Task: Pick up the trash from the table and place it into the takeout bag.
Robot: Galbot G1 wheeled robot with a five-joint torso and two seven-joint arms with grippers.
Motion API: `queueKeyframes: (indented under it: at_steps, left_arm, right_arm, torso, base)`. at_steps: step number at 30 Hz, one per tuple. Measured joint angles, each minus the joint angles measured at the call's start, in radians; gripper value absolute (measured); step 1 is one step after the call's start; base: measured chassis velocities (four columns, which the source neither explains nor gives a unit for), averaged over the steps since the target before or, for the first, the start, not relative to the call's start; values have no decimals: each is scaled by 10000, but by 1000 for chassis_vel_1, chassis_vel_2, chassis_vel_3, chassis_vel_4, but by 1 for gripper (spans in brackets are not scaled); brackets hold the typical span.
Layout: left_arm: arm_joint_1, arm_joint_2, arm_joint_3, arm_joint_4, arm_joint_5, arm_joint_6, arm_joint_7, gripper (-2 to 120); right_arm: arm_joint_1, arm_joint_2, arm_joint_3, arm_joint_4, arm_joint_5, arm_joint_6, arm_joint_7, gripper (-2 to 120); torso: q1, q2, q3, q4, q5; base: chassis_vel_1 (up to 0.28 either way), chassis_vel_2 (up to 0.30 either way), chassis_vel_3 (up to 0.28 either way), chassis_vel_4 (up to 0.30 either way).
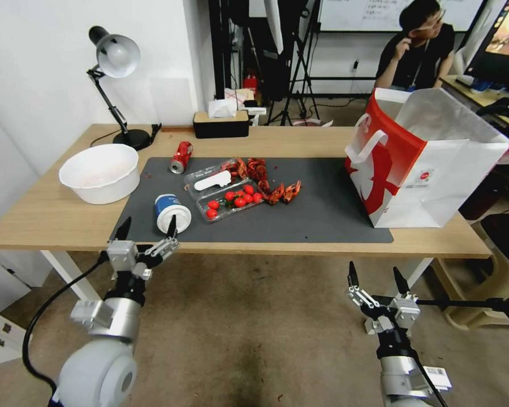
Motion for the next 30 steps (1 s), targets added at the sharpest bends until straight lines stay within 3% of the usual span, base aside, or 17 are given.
queueKeyframes:
  at_steps: [6, 8, 9, 12, 16, 20, 24, 30]
  left_arm:
    - [-924, 711, 230, 549, -212, 252, 30, 100]
    - [-1424, 831, 426, 646, -359, 963, -741, 100]
    - [-1424, 831, 426, 646, -359, 963, -741, 100]
    - [-2568, 989, 1104, 738, -1580, 2372, -2083, 100]
    - [-2969, 1009, 1371, 742, -2153, 2977, -2642, 100]
    - [-3426, 945, 1768, 708, -2464, 4117, -3878, 100]
    - [-3622, 893, 1926, 732, -2823, 4558, -4471, 100]
    - [-3852, 794, 2042, 954, -3727, 4635, -4779, 100]
  right_arm:
    - [192, -61, -64, 52, -128, -395, 74, 100]
    - [485, -163, -232, -23, -170, -723, 140, 100]
    - [485, -163, -232, -23, -170, -723, 140, 100]
    - [508, -122, -235, -85, -319, -959, 308, 100]
    - [530, -94, -212, -150, -413, -1005, 370, 100]
    - [586, -35, -209, -241, -604, -1059, 423, 100]
    - [631, -18, -212, -343, -766, -1060, 436, 100]
    - [654, -41, -211, -435, -856, -1066, 436, 100]
  torso:
    - [2, 0, 0, -3, -1]
    - [2, 0, 0, 4, 3]
    - [2, 0, 0, 4, 3]
    - [3, 0, 1, -2, 0]
    - [3, 0, 1, -4, 3]
    - [2, 0, 1, 0, 1]
    - [2, 1, 1, 0, 2]
    - [1, 1, 1, 0, 1]
  base:
    - [0, 0, 0, 0]
    - [0, 0, 0, 0]
    - [0, 0, 0, 0]
    - [0, 0, 0, 0]
    - [0, 0, 0, 0]
    - [0, 0, 0, 0]
    - [0, 0, 0, 0]
    - [0, 0, 0, 0]
